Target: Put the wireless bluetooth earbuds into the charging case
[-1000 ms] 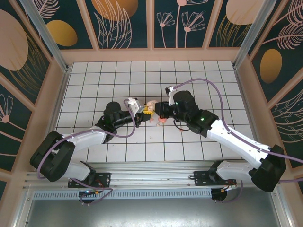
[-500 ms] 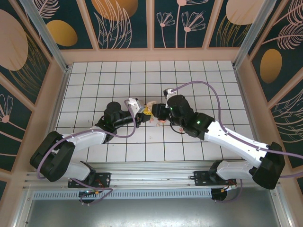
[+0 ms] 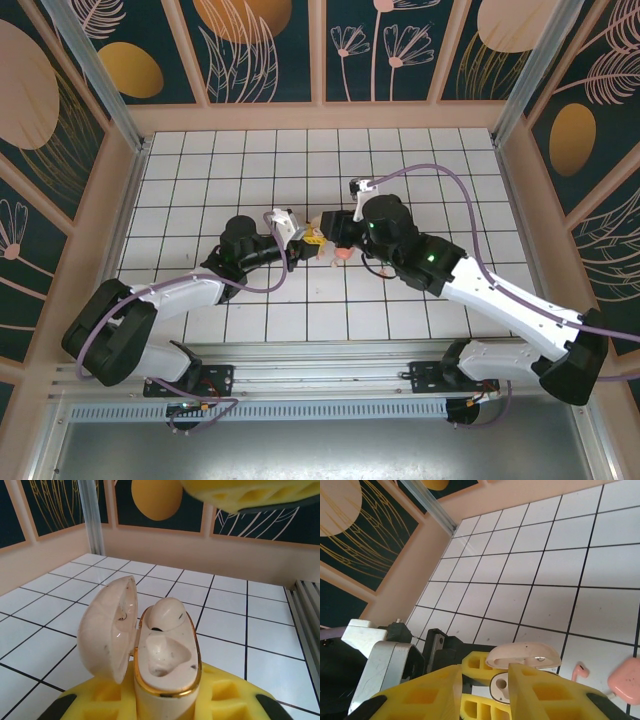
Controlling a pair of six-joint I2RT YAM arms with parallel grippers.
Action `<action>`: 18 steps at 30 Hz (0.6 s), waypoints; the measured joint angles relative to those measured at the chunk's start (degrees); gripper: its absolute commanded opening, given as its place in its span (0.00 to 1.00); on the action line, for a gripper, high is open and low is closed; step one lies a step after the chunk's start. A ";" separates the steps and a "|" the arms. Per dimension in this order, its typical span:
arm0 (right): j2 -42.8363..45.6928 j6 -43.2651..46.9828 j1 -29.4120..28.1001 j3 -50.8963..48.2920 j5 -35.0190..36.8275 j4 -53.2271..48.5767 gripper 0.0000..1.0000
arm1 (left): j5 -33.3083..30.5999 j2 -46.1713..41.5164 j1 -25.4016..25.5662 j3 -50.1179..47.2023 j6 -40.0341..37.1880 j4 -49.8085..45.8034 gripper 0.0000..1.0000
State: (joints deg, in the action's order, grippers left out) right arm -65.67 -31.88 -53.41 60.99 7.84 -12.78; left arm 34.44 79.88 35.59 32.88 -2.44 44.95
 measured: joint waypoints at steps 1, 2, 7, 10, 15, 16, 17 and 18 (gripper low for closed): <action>0.07 0.07 0.00 0.15 -0.02 -0.20 0.30 | 0.00 -0.17 0.00 0.00 -0.09 0.00 0.17; 0.04 0.11 0.07 0.28 -0.15 -0.39 0.30 | 0.02 -0.28 0.00 0.00 -0.15 0.00 0.17; -0.13 0.57 2.16 0.37 -2.54 -2.08 0.31 | -0.02 -0.39 0.00 0.00 -0.17 -0.07 0.17; -0.26 1.11 4.98 0.37 -4.57 -3.37 0.32 | -1.25 -0.55 0.00 -0.02 0.17 -0.07 0.15; -0.28 1.51 8.59 0.37 -7.56 -6.45 0.32 | -4.72 0.37 0.00 -0.42 2.43 0.09 0.16; -0.28 1.51 9.22 0.37 -7.96 -7.52 0.32 | -5.16 0.92 0.00 -0.50 3.08 0.31 0.15; -0.39 1.53 9.73 0.37 -8.13 -8.61 0.32 | -5.57 1.46 0.00 -0.70 3.69 0.66 0.15; -0.57 1.53 10.23 0.37 -8.33 -9.75 0.32 | -6.14 2.01 0.00 -0.98 4.44 1.09 0.15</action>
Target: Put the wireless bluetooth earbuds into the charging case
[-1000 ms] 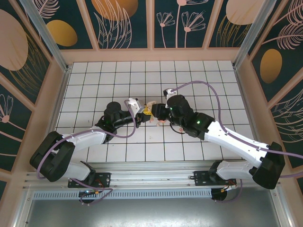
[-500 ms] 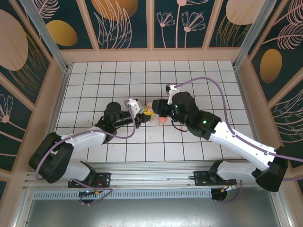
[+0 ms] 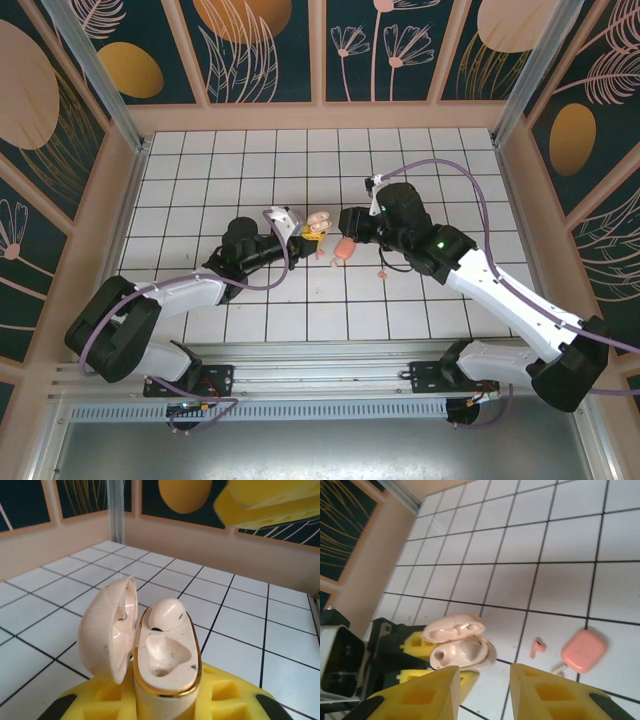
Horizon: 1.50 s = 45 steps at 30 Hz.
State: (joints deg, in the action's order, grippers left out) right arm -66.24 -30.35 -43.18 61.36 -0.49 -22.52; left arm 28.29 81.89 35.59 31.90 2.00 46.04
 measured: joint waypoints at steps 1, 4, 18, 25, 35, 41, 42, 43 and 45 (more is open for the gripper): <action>-0.37 0.00 0.44 0.00 -0.13 -1.20 0.32 | -0.59 0.57 0.00 -0.37 0.79 0.42 0.15; -2.36 0.42 1.14 0.00 -1.36 -4.59 0.32 | -3.06 1.81 -0.35 -1.86 3.45 1.57 0.15; -21.24 7.98 2.91 -1.49 -14.21 -1.97 0.34 | -8.85 -0.46 -9.09 -12.81 15.69 7.74 0.17; -32.20 11.21 2.97 1.31 -16.96 0.31 0.37 | -10.34 -1.27 -9.46 -12.83 15.91 7.34 0.17; -37.33 14.05 3.34 5.05 -17.09 1.92 0.39 | -10.86 -1.27 -9.46 -12.83 16.13 6.84 0.17; -39.10 15.19 3.78 5.86 -16.11 2.19 0.39 | -10.84 -1.27 -9.73 -12.83 16.13 5.99 0.17; -39.15 15.30 3.82 5.86 -15.85 2.19 0.39 | -10.86 -1.27 -9.73 -12.83 16.13 5.97 0.17; -39.15 15.45 3.82 5.86 -15.67 2.19 0.40 | -10.86 -1.27 -9.75 -12.83 16.13 5.97 0.17; -39.15 15.54 3.82 5.86 -15.39 2.03 0.40 | -11.02 -1.27 -9.79 -12.83 16.13 5.97 0.17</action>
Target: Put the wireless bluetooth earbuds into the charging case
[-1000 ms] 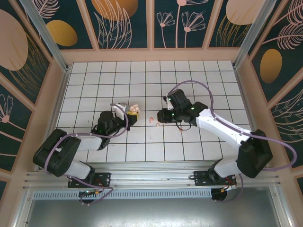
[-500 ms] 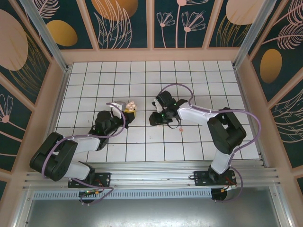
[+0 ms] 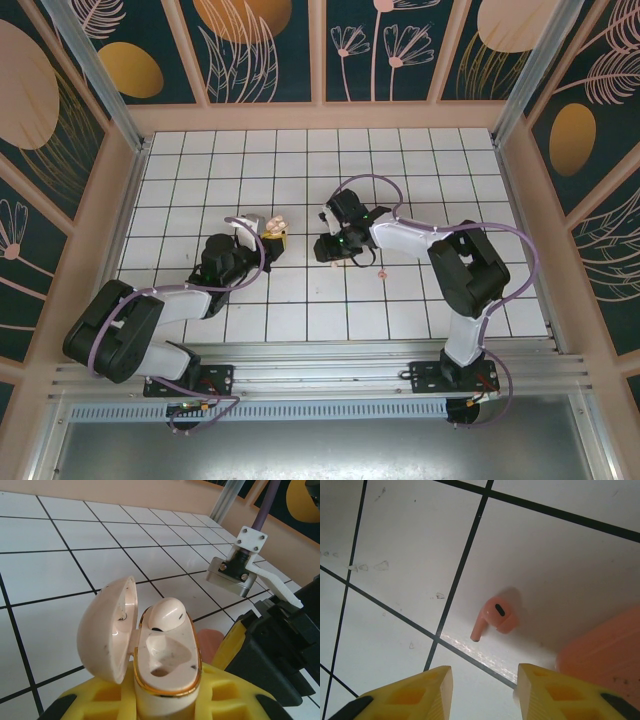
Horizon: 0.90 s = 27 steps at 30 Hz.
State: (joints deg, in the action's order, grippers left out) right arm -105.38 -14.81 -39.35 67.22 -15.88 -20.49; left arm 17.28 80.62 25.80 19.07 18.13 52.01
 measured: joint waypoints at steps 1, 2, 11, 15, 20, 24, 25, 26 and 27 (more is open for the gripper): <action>0.00 0.02 0.00 0.00 0.20 -0.24 0.40 | 0.00 0.00 0.00 0.00 0.00 0.00 0.17; 0.00 0.13 0.00 0.00 0.46 -0.46 0.40 | 0.00 0.00 0.00 0.00 0.00 0.00 0.17; 0.00 1.03 0.00 -0.11 1.90 -3.56 0.40 | -0.24 -0.02 0.00 0.00 -0.02 -0.17 0.17; 0.02 1.25 -0.13 -0.20 2.29 -5.49 0.40 | -0.26 -0.15 0.00 0.00 -0.02 -0.44 0.17; 0.66 2.14 -0.90 -0.20 2.58 -8.07 0.40 | -0.26 -0.81 0.00 0.00 -0.04 -1.05 0.17; 2.49 2.60 -1.16 0.13 2.80 -8.48 0.41 | -0.24 -0.83 0.00 0.00 -0.04 -1.29 0.17; 2.62 2.75 -1.14 0.61 2.89 -8.46 0.42 | -0.24 -0.85 0.00 0.00 -0.04 -1.29 0.17; 2.62 2.95 -1.14 1.09 2.97 -8.44 0.42 | -0.24 -0.85 0.00 0.00 -0.04 -1.29 0.17; 2.58 3.17 -1.14 1.57 2.97 -8.41 0.42 | -0.24 -0.87 0.00 0.00 -0.04 -1.29 0.17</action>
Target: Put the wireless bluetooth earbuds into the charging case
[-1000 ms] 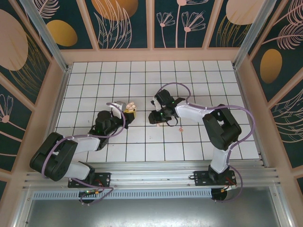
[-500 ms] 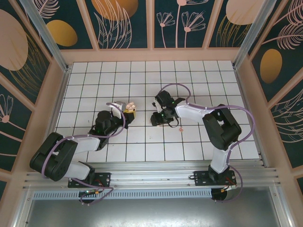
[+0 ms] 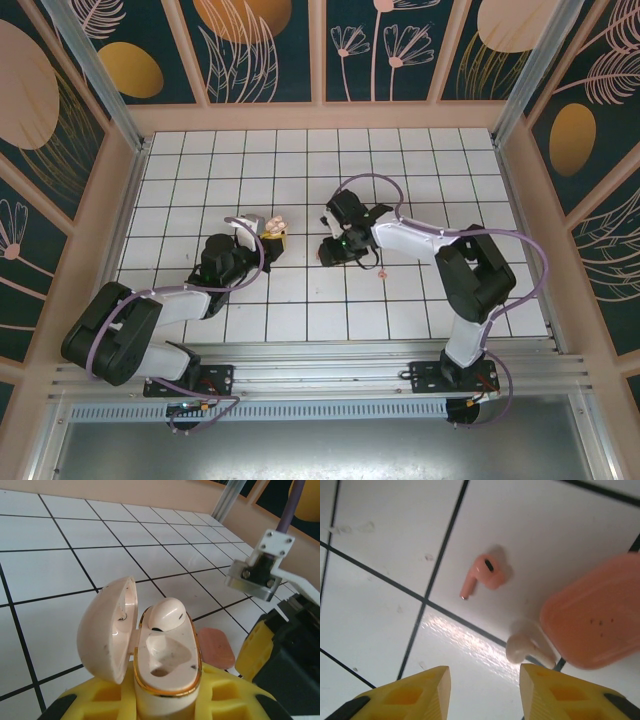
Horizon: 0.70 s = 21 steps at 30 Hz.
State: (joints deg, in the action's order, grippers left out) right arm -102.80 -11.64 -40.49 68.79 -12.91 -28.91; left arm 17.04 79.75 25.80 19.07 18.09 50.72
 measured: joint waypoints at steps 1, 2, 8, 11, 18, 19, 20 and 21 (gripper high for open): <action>0.00 0.33 0.00 0.42 0.02 -0.02 0.43 | 0.00 0.00 0.00 0.02 0.00 -0.02 0.17; -0.09 0.68 0.00 0.74 0.02 -0.02 0.43 | 0.00 0.00 0.00 0.02 0.00 -0.02 0.17; -3.50 2.29 0.00 3.02 0.07 -0.07 0.46 | 0.00 0.00 0.00 0.02 0.00 -0.04 0.17; -4.76 2.73 0.00 3.02 1.31 -0.17 0.50 | 0.02 0.00 0.00 0.02 0.00 -0.04 0.17; -5.90 3.04 0.00 3.58 4.55 -1.36 0.51 | 0.07 0.00 0.00 0.13 0.00 -0.11 0.17; -6.05 3.17 0.00 3.63 4.55 -1.46 0.51 | 0.09 0.00 0.00 0.22 0.00 -0.31 0.17; -6.12 3.50 -0.02 3.67 4.55 -1.64 0.50 | 0.15 0.02 0.00 0.28 0.00 -0.44 0.17; -6.12 3.67 -0.07 3.74 4.52 -1.79 0.49 | 0.28 0.02 0.00 0.33 -0.02 -0.48 0.17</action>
State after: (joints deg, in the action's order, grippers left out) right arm -108.92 -7.97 -40.56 72.53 -8.38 -30.70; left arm 17.32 79.77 25.80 19.40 18.06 50.24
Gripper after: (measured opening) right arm 0.502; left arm 0.192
